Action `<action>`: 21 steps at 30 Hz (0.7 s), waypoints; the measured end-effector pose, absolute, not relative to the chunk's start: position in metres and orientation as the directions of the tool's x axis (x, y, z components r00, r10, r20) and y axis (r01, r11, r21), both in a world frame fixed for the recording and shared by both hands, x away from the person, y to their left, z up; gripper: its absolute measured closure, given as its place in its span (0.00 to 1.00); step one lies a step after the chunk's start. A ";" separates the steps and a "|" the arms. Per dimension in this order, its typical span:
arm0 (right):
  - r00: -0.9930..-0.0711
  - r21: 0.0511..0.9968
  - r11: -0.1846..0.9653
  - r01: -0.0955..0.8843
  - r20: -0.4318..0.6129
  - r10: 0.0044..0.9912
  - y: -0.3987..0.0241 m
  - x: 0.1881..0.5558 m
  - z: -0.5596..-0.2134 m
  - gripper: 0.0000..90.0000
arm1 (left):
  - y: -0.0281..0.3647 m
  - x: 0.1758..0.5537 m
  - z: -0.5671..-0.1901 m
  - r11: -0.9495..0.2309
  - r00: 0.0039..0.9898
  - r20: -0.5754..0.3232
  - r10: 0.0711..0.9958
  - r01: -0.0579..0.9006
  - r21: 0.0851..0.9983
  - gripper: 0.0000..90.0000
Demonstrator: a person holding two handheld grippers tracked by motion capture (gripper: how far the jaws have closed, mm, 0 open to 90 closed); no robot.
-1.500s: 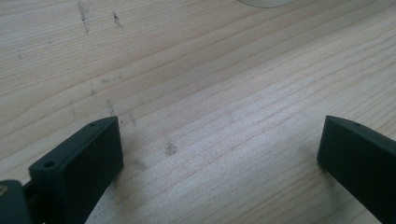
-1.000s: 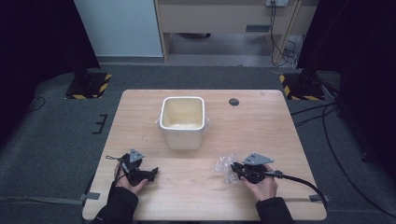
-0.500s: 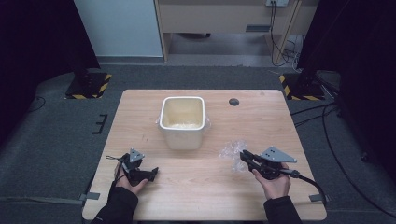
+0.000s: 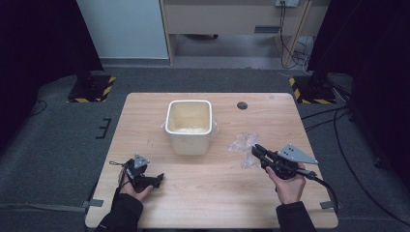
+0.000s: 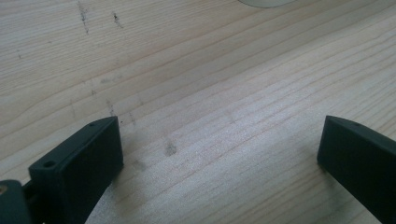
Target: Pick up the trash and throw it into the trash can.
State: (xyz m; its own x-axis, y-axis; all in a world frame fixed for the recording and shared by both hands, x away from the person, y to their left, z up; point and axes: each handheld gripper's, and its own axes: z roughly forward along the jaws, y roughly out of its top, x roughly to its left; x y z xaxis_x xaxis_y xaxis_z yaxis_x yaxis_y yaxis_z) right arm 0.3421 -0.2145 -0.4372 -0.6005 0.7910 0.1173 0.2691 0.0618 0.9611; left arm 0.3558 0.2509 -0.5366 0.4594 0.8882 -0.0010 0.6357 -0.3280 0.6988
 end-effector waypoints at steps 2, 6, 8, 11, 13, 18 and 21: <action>-0.602 0.964 0.060 0.260 0.113 0.790 -0.214 0.343 -0.434 0.88 | 0.251 0.356 -0.537 -0.328 0.459 -0.001 0.888 0.636 0.699 0.00; -0.605 0.973 0.039 0.229 0.111 0.788 -0.213 0.345 -0.424 0.87 | 0.251 0.356 -0.537 -0.328 0.459 -0.001 0.888 0.636 0.699 0.00; -0.603 0.978 0.026 0.208 0.107 0.790 -0.213 0.347 -0.418 0.88 | 0.251 0.356 -0.537 -0.328 0.459 0.000 0.888 0.636 0.699 0.00; -0.603 0.981 0.021 0.192 0.101 0.791 -0.211 0.352 -0.412 0.87 | 0.251 0.356 -0.537 -0.328 0.459 -0.001 0.888 0.636 0.699 0.00; -0.603 0.983 0.020 0.182 0.096 0.792 -0.209 0.357 -0.407 0.87 | 0.251 0.356 -0.537 -0.328 0.459 -0.001 0.888 0.636 0.699 0.00; -0.608 0.988 0.012 0.155 0.086 0.789 -0.203 0.366 -0.397 0.87 | 0.251 0.356 -0.537 -0.328 0.459 -0.001 0.888 0.636 0.699 0.00; -0.614 0.989 0.004 0.146 0.087 0.784 -0.199 0.370 -0.392 0.88 | 0.251 0.356 -0.537 -0.328 0.459 -0.001 0.888 0.636 0.699 0.00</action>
State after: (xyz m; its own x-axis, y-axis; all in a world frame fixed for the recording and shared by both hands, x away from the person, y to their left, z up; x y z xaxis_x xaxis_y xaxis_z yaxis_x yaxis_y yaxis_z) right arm 0.3704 -0.1988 -0.3923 -0.6144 0.7841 0.0870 0.1455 0.0042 0.9893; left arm 0.3558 0.2510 -0.5366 0.4593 0.8883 -0.0011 0.6359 -0.3279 0.6986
